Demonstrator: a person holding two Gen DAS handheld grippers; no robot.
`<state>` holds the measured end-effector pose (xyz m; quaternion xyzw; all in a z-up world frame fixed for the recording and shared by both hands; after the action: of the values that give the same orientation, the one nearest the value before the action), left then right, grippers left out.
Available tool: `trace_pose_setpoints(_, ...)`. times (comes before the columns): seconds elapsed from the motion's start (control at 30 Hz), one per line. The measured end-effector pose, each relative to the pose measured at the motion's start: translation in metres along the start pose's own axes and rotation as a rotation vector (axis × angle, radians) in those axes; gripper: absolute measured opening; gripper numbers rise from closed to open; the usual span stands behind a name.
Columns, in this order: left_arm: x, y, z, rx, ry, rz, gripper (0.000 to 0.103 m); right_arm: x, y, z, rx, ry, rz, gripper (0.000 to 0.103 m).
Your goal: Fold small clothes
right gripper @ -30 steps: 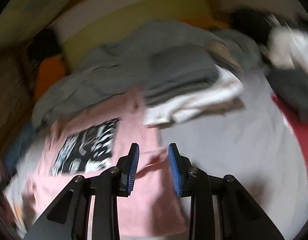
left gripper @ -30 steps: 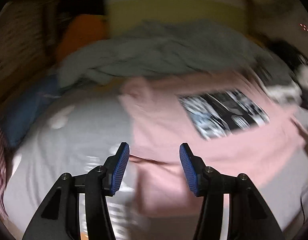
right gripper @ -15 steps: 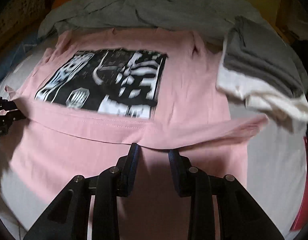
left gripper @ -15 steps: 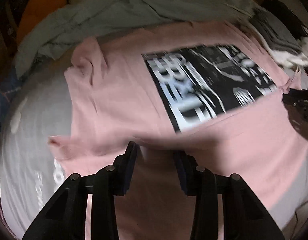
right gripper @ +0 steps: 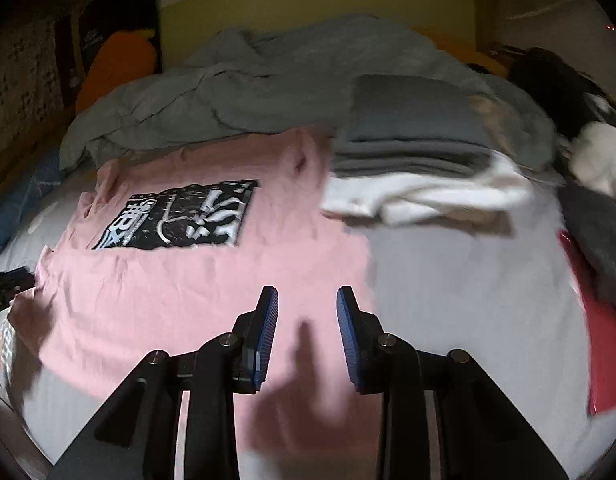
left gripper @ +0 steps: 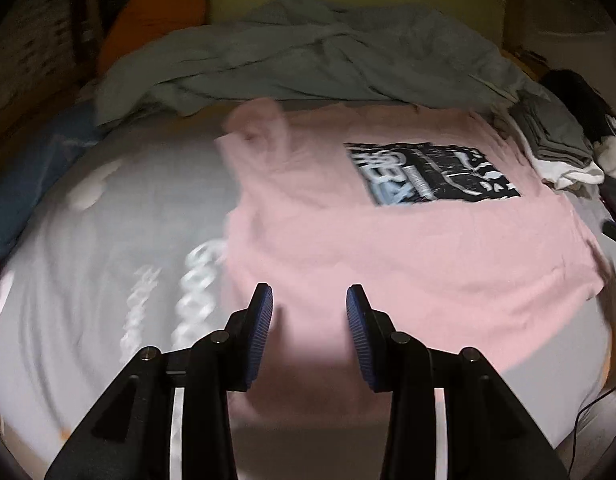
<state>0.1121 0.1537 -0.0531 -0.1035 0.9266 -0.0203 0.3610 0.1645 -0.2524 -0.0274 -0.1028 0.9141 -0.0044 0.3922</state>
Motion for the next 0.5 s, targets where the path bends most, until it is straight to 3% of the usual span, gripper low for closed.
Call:
trace_pose_setpoints(0.07, 0.012, 0.019, -0.01, -0.022, 0.01, -0.053, 0.039, 0.016, -0.013, -0.013, 0.021, -0.003, 0.046, 0.031)
trace_pose_setpoints(0.2, 0.035, 0.034, -0.021, -0.013, 0.052, -0.104, 0.04, 0.049, -0.035, -0.028, -0.032, 0.024, 0.174, 0.031)
trace_pose_setpoints(0.3, 0.047, 0.037, -0.018, -0.023, 0.074, -0.116, 0.045, 0.065, -0.041, -0.027, -0.108, 0.039, 0.265, 0.031)
trace_pose_setpoints(0.4, 0.057, 0.04, -0.009, 0.019, 0.114, -0.175, 0.047, 0.072, -0.039, -0.022, -0.25, 0.039, 0.382, 0.032)
trace_pose_setpoints(0.5, 0.057, 0.042, -0.003, 0.057, 0.105, -0.225, 0.05, 0.078, -0.037, -0.01, -0.263, 0.089, 0.392, 0.032)
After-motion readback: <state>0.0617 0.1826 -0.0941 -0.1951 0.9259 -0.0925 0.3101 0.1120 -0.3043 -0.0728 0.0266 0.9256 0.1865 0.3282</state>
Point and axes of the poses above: each gripper's, at about its wrist camera, not at the fingertips, and z roughly the way its jaws point, y to its left, x to its underside, the point moved 8 cm from there along z, roughly the way its jaws point, and after that the axes turned 10 degrees about -z, right-handed, at the moved point
